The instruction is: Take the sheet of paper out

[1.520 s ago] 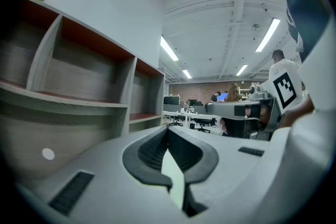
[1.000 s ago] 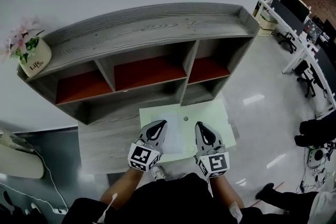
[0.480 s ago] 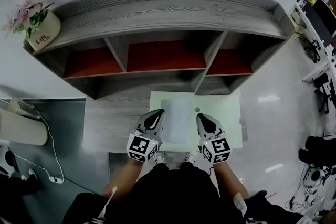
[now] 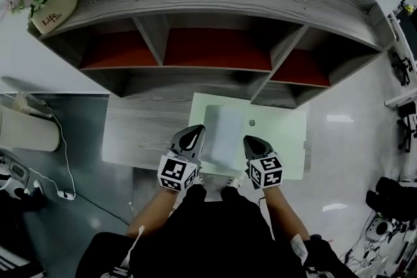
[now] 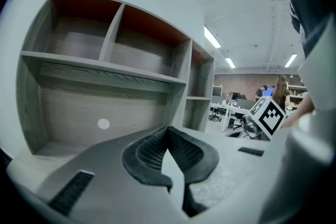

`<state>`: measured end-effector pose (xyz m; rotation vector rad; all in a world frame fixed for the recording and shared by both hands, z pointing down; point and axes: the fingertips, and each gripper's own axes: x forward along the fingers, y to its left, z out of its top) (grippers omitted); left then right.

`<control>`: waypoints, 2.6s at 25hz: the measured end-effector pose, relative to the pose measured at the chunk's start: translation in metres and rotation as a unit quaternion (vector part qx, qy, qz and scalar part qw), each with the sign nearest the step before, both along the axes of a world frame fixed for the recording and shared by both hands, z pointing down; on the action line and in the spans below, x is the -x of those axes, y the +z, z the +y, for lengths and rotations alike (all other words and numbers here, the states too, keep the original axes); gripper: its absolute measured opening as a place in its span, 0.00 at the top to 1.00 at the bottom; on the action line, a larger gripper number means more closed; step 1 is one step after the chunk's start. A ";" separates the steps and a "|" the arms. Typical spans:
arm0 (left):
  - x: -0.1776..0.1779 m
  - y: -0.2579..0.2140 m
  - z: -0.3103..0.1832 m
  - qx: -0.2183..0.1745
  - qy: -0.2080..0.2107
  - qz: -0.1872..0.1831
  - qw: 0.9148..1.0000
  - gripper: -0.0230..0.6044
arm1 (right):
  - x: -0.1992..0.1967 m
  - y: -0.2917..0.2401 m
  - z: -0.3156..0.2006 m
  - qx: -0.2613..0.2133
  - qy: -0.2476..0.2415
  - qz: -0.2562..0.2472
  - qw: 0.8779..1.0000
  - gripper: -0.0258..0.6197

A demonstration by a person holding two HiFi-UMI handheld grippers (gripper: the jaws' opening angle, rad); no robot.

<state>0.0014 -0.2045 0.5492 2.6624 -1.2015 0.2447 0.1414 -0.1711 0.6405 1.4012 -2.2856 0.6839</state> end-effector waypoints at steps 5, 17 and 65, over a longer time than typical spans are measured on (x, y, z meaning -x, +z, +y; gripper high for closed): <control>0.011 0.016 0.005 0.016 -0.016 -0.005 1.000 0.95 | 0.002 0.035 0.002 0.055 -0.004 -0.001 0.998 0.92; 0.030 0.037 0.012 0.039 -0.045 -0.012 0.998 0.95 | 0.009 0.103 -0.004 0.177 0.022 -0.068 0.982 0.65; 0.031 0.042 0.020 0.046 -0.039 -0.013 0.998 0.95 | -0.041 0.105 -0.009 0.178 0.145 -0.088 0.969 0.92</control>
